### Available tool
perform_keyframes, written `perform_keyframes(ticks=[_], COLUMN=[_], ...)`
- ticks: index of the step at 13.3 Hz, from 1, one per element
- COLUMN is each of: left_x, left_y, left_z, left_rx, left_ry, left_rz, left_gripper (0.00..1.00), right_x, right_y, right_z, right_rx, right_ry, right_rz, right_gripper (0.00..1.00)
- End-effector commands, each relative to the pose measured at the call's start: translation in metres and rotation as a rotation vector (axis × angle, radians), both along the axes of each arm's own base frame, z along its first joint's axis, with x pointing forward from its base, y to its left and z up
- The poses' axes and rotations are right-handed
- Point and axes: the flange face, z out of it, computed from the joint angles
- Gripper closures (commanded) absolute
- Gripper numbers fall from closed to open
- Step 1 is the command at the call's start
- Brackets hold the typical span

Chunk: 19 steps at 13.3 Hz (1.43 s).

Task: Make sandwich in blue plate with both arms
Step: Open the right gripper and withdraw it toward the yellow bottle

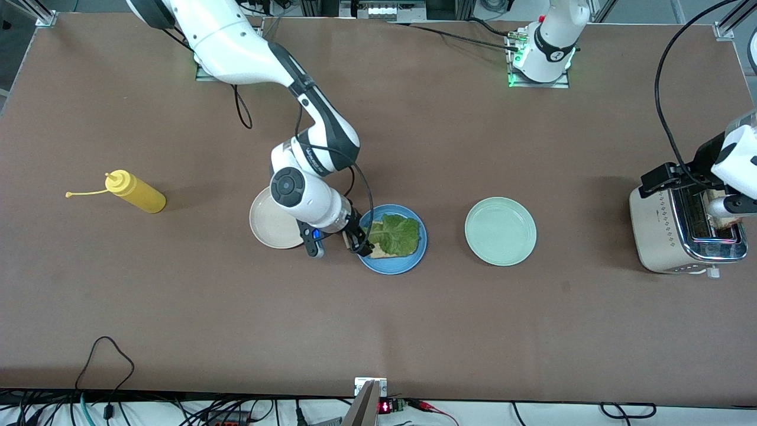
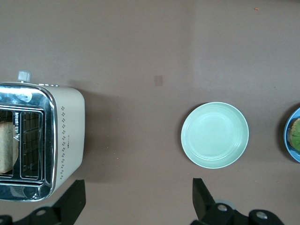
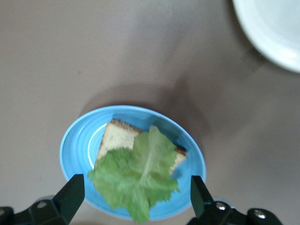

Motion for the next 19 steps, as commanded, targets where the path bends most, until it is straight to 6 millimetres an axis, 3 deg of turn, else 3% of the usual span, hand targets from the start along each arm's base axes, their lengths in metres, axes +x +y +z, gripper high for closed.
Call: perform_keyframes(ticks=[1, 4, 6, 10, 13, 15, 19], left_x=[-0.005, -0.002, -0.002, -0.002, -0.007, -0.014, -0.028], left_y=[0.012, 0.011, 0.009, -0.004, -0.014, -0.016, -0.010], left_z=[0.001, -0.003, -0.006, -0.010, -0.010, 0.004, 0.023], left_rx=[-0.005, -0.007, -0.008, -0.007, -0.010, -0.010, -0.010], left_ry=[0.000, 0.005, 0.006, 0.006, 0.010, -0.009, -0.021], left_rz=[-0.003, -0.004, -0.009, -0.028, -0.042, -0.030, -0.019], left_gripper=[0.00, 0.00, 0.00, 0.00, 0.00, 0.00, 0.00], right_x=[-0.005, -0.010, -0.021, -0.060, -0.103, -0.127, -0.134], right_y=[-0.036, -0.093, -0.132, -0.195, -0.282, -0.348, -0.485], right_z=[0.049, 0.091, 0.131, 0.185, 0.207, 0.213, 0.204], right_rx=[-0.009, -0.015, -0.019, -0.031, -0.045, -0.037, 0.019], right_ry=[0.015, 0.014, 0.000, -0.036, -0.108, -0.153, -0.257], right_rz=[0.171, 0.331, 0.432, 0.682, 0.897, 1.061, 1.293], right_gripper=[0.00, 0.00, 0.00, 0.00, 0.00, 0.00, 0.00])
